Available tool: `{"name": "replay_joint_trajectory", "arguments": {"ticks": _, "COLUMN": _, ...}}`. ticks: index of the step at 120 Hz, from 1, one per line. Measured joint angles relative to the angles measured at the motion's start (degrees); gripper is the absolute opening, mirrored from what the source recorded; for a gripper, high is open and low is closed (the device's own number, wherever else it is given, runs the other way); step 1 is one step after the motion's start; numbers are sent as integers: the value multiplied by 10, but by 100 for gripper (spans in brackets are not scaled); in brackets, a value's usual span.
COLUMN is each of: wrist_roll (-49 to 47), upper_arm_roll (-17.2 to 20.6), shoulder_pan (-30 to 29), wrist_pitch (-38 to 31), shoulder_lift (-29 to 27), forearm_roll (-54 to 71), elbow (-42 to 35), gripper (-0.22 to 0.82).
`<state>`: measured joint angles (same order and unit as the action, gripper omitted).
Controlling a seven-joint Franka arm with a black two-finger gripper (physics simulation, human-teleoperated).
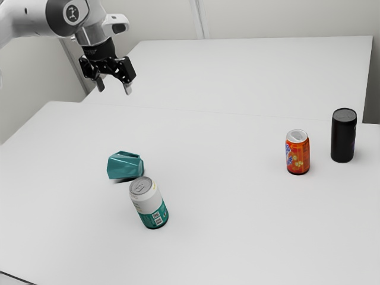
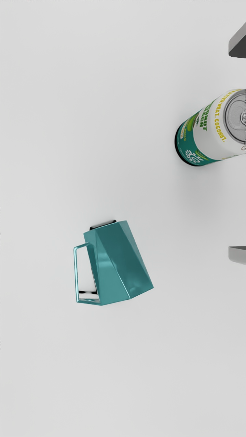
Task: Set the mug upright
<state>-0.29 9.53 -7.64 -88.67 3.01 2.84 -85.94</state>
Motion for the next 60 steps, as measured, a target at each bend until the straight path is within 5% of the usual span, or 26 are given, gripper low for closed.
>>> {"name": "replay_joint_trajectory", "arguments": {"ticks": 60, "wrist_roll": -3, "upper_arm_roll": -5, "shoulder_pan": -18, "wrist_pitch": 19, "shoulder_lift": -19, "forearm_roll": -34, "elbow": -45, "gripper": 60}}
